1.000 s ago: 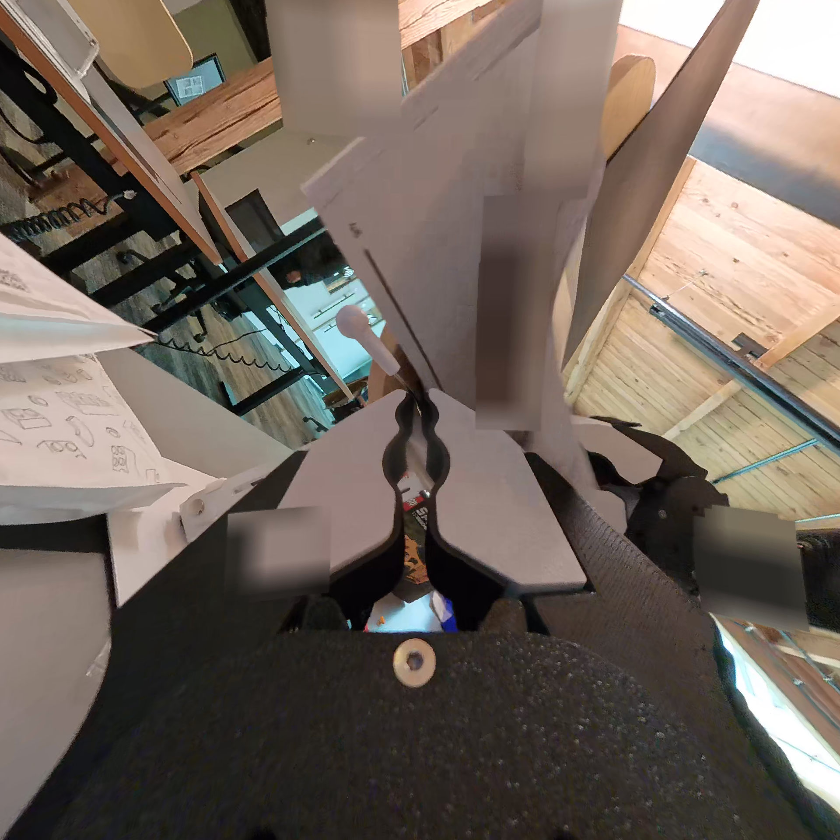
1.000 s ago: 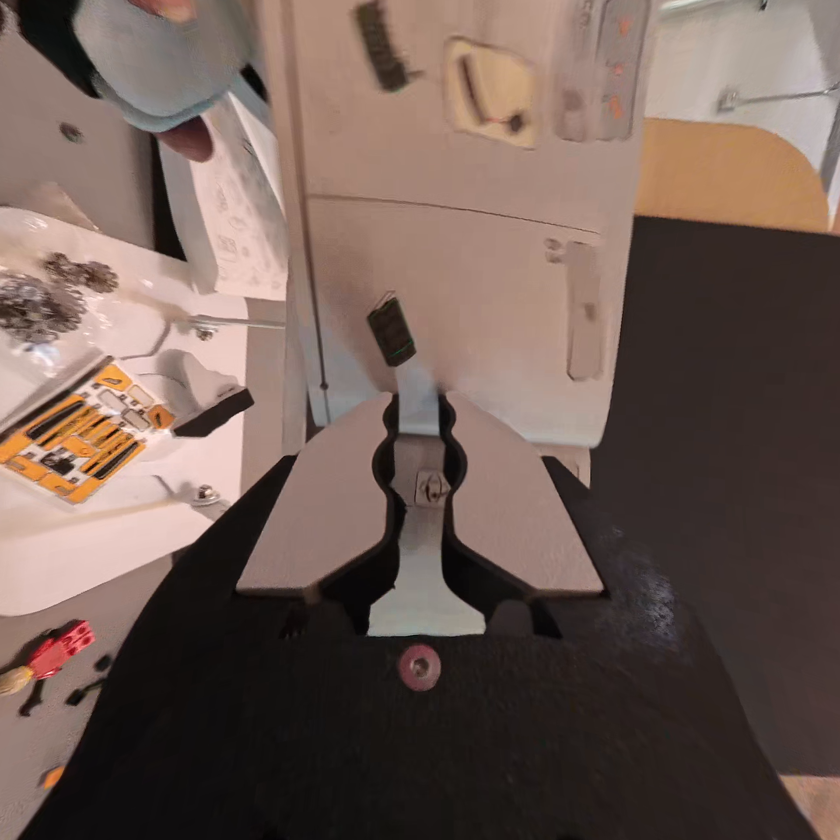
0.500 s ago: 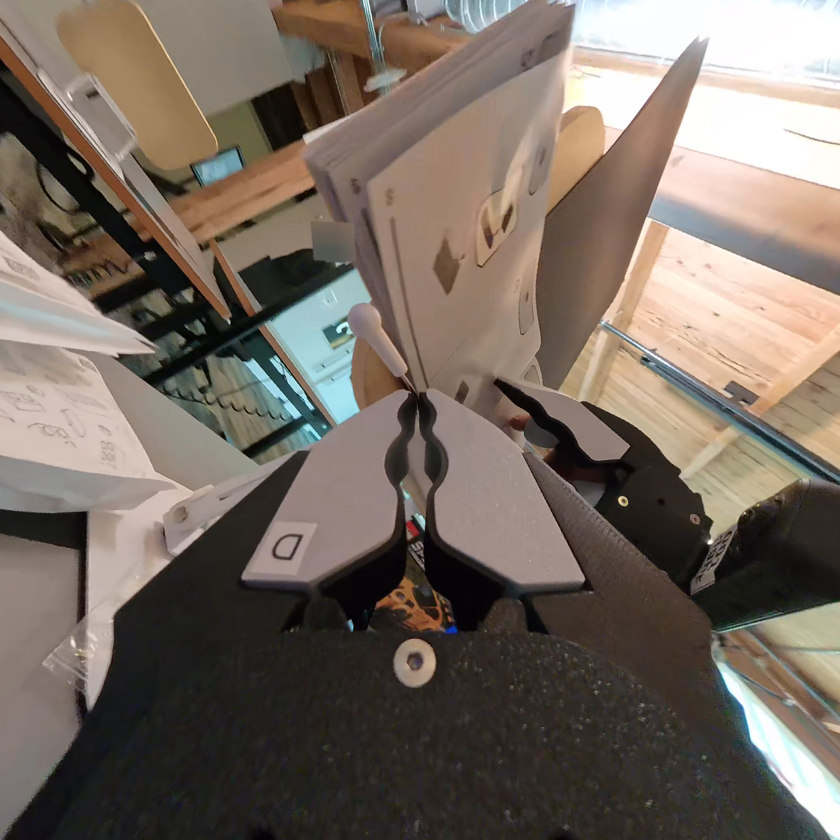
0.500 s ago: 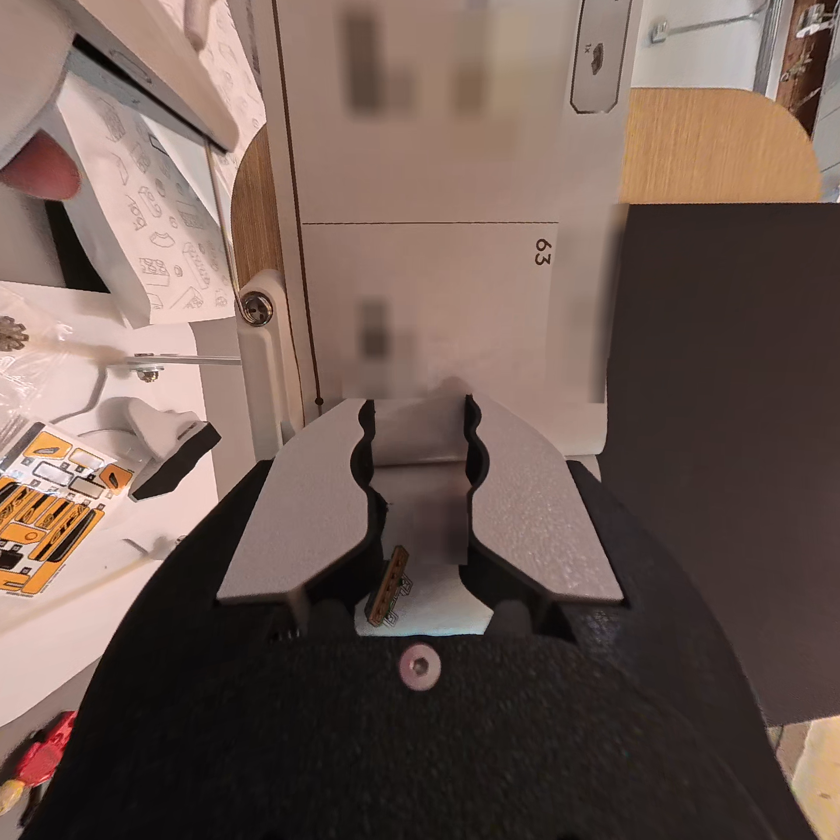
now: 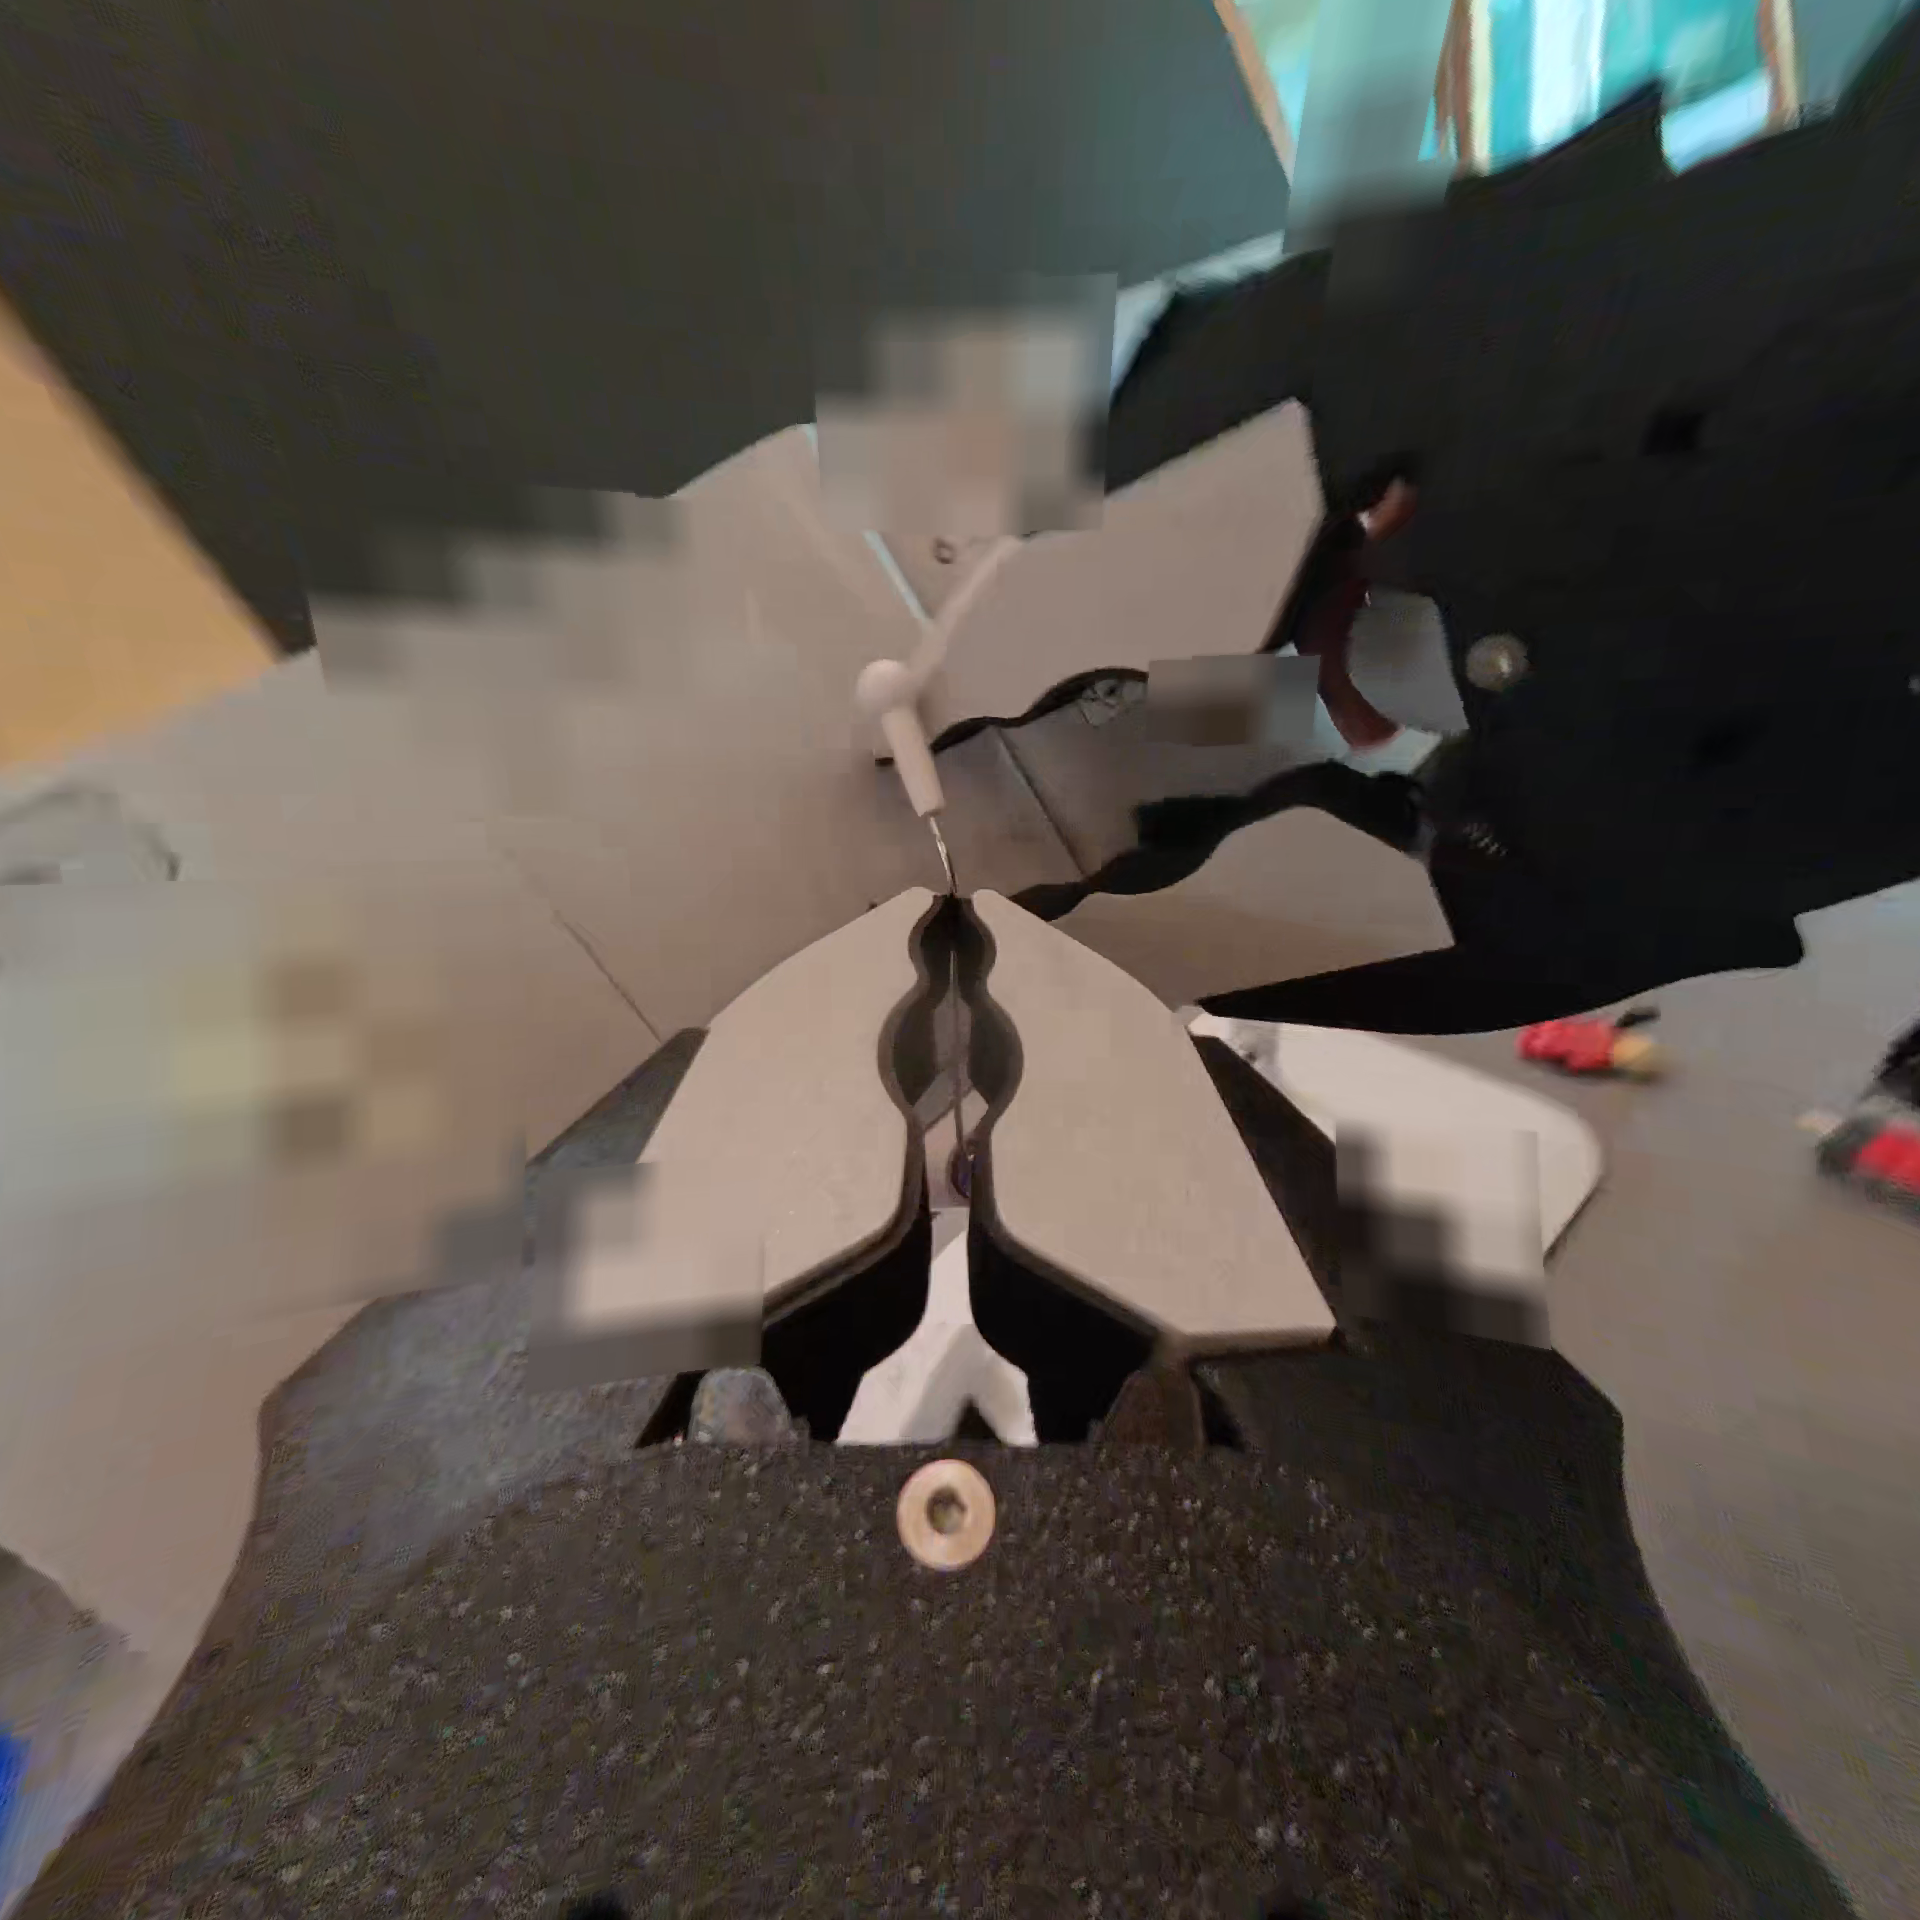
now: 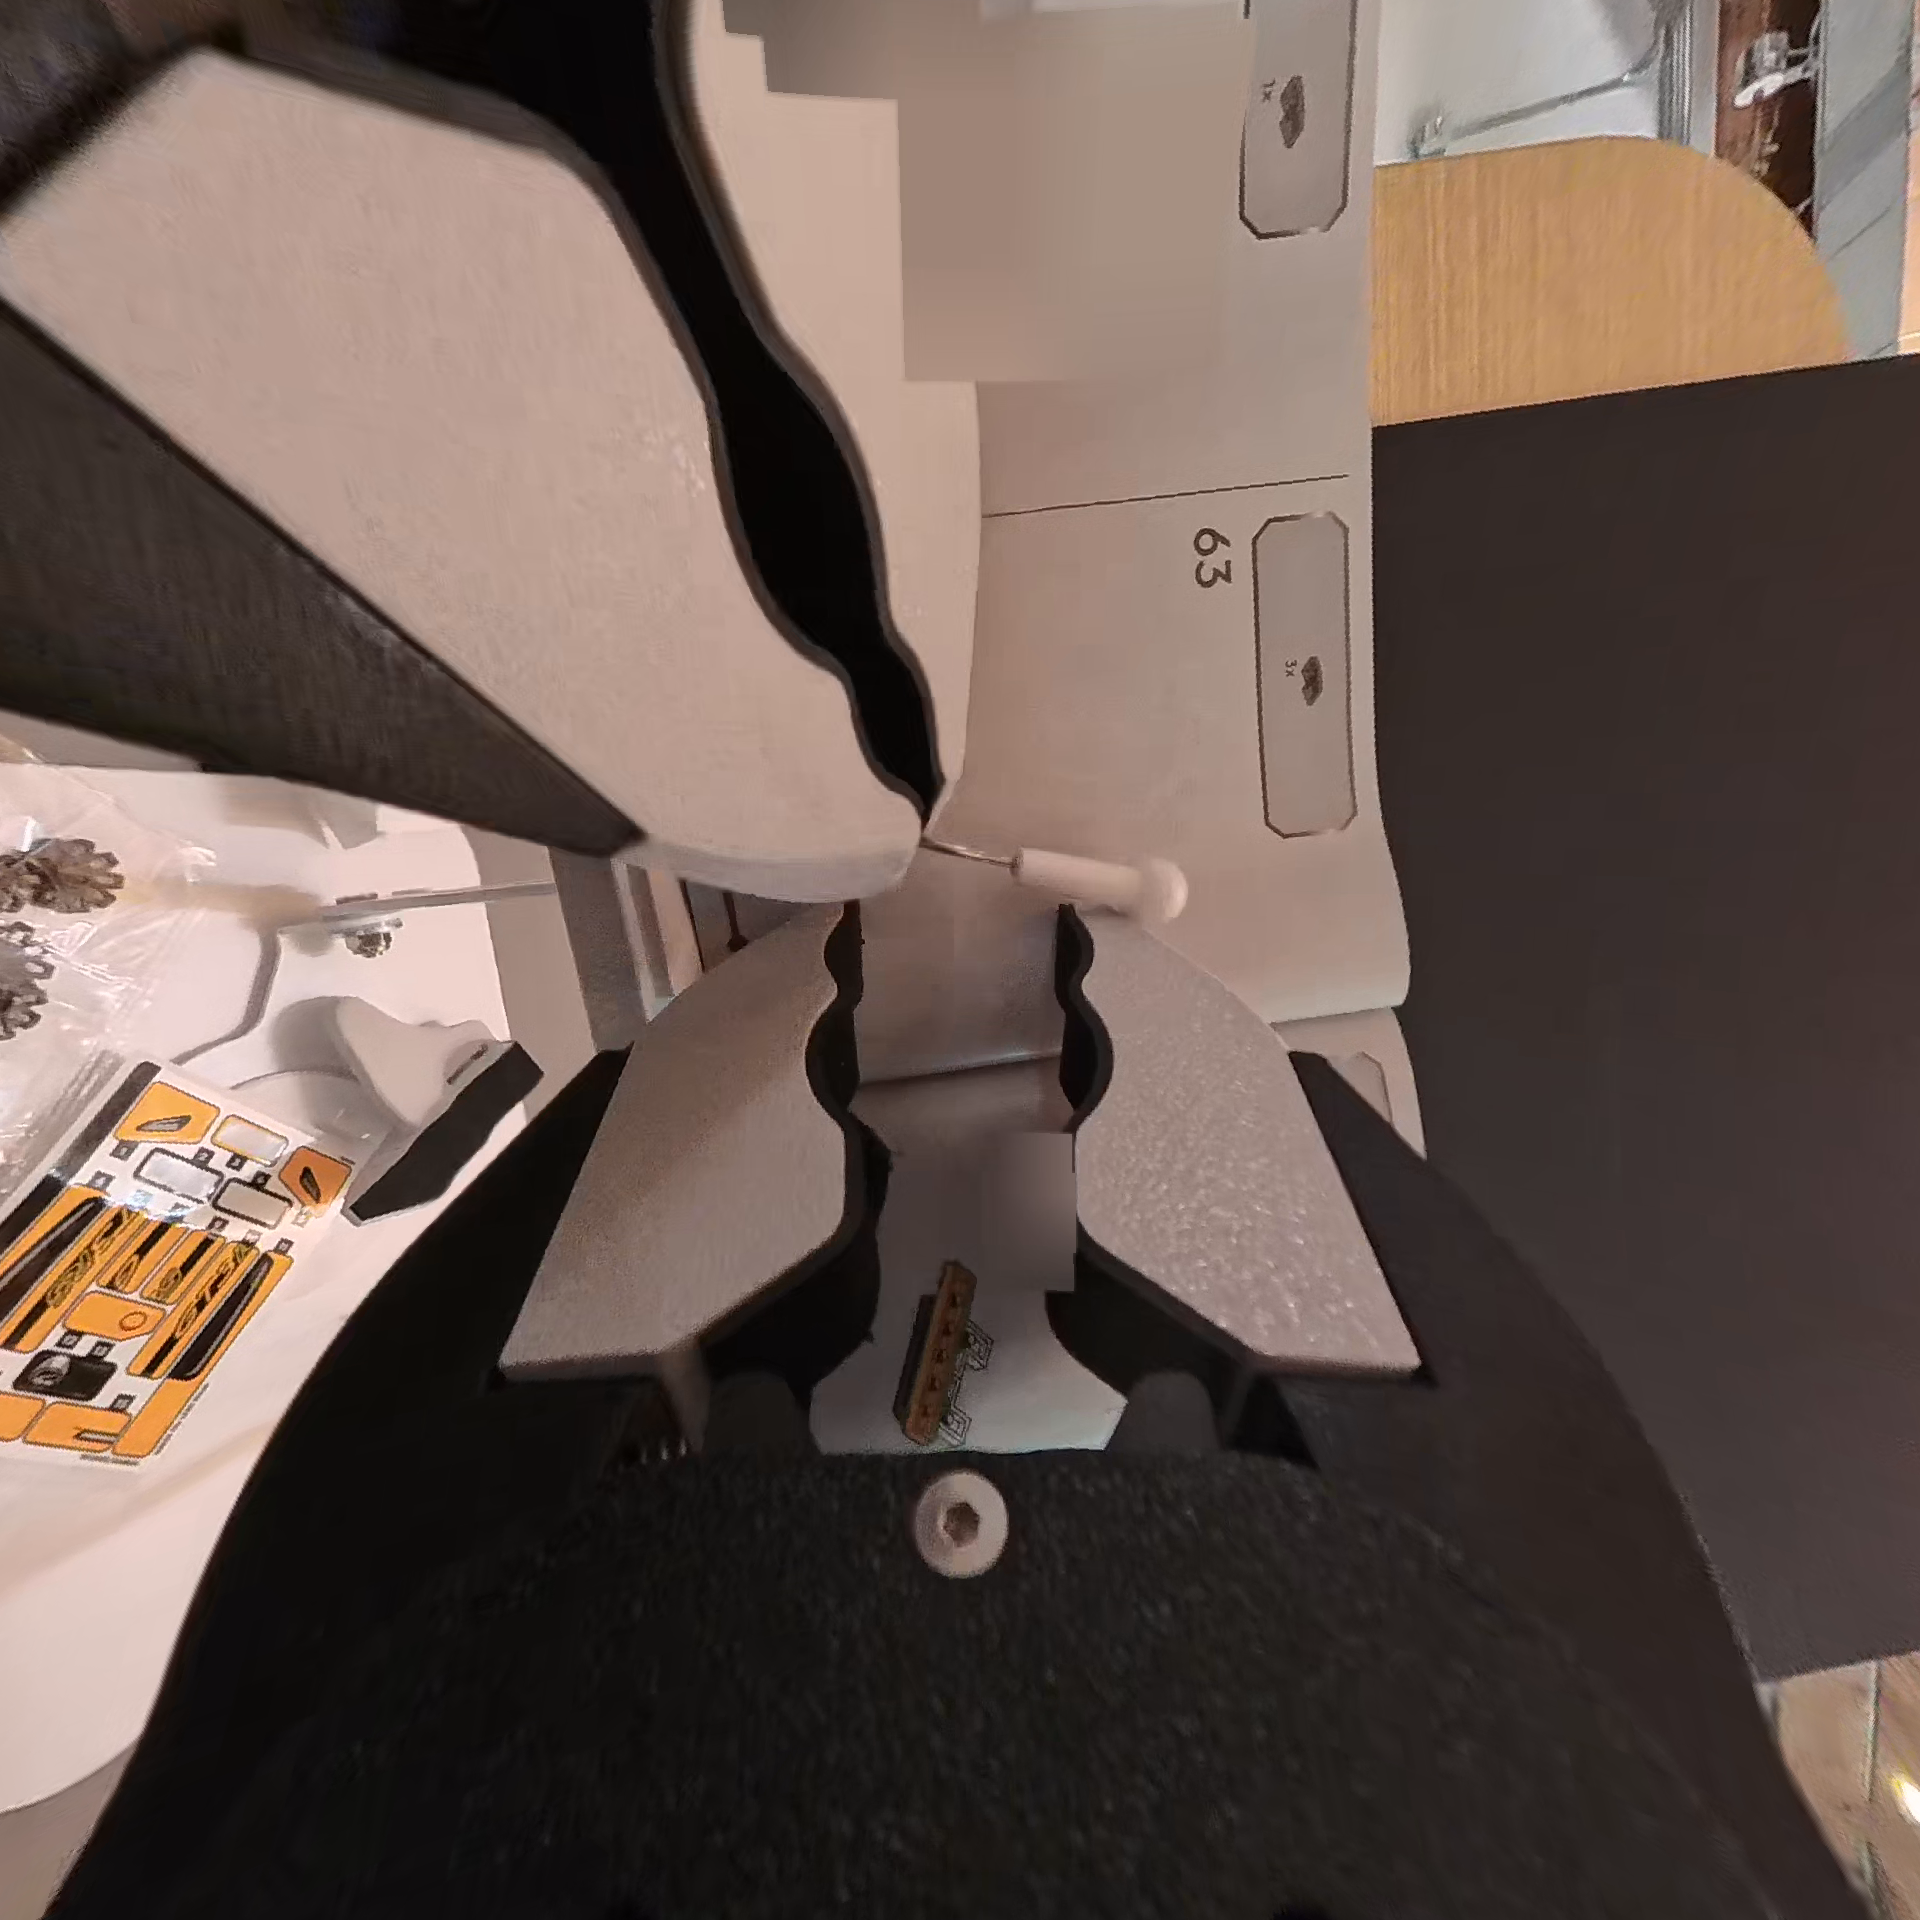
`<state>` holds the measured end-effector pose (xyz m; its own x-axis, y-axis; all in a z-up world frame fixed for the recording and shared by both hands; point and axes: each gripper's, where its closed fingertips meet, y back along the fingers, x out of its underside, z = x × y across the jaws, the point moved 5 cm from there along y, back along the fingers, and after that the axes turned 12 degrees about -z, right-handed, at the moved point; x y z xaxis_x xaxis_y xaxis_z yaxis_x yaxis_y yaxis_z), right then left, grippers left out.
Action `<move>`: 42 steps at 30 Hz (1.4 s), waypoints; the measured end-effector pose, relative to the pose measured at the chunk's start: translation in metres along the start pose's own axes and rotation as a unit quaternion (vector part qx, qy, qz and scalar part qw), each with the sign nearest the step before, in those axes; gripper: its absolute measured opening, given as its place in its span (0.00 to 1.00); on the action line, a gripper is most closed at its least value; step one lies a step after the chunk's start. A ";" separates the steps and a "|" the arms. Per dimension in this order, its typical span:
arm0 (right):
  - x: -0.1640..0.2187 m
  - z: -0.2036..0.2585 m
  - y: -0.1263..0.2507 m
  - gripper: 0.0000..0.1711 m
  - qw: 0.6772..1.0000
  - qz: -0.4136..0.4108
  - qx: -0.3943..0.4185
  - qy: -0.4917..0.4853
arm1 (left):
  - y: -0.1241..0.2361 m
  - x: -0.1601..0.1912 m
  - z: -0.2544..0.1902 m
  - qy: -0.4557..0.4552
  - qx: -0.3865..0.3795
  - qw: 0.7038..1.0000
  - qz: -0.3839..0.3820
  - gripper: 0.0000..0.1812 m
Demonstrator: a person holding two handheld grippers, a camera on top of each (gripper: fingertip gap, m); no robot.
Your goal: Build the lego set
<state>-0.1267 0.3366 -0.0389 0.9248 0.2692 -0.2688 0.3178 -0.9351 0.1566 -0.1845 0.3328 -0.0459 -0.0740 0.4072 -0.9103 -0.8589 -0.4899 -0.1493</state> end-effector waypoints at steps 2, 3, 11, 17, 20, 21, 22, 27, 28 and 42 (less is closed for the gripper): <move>0.001 0.001 0.001 0.21 1.000 -0.007 0.013 -0.003 | -0.002 -0.001 0.002 -0.037 0.025 0.999 0.020 0.00; 0.001 0.002 0.001 0.21 1.000 -0.012 0.022 -0.001 | -0.002 -0.001 0.003 -0.041 0.041 0.998 0.026 0.00; 0.008 -0.002 0.023 0.25 0.996 -0.041 0.066 -0.037 | -0.011 0.001 0.007 -0.070 0.084 0.991 0.080 0.01; 0.022 -0.010 0.028 0.23 0.999 -0.033 0.035 0.009 | -0.012 0.000 0.007 -0.088 0.087 0.988 0.095 0.01; 0.018 -0.008 0.023 0.19 0.999 -0.013 0.015 0.044 | -0.011 -0.001 0.004 -0.132 0.076 0.983 0.100 0.01; 0.017 -0.008 0.022 0.19 0.999 -0.006 0.012 0.037 | -0.011 -0.002 0.001 -0.149 0.076 0.981 0.099 0.01; 0.017 -0.008 0.022 0.19 1.000 -0.001 0.010 0.024 | -0.011 -0.001 -0.001 -0.165 0.077 0.978 0.098 0.01; 0.029 -0.006 0.026 0.18 1.000 -0.020 0.010 -0.006 | -0.015 0.001 -0.009 -0.232 0.098 0.962 0.106 0.01; 0.032 -0.006 0.026 0.19 1.000 -0.018 0.008 -0.011 | -0.016 0.001 -0.010 -0.240 0.104 0.959 0.114 0.01; 0.085 -0.017 0.065 0.22 0.999 0.008 0.018 -0.041 | -0.023 -0.002 -0.006 -0.135 0.087 0.966 0.202 0.00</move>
<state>-0.0244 0.3029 -0.0356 0.9091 0.2350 -0.3440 0.2932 -0.9475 0.1273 -0.1619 0.3383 -0.0430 -0.5305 0.4072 -0.7435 -0.8029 -0.5228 0.2866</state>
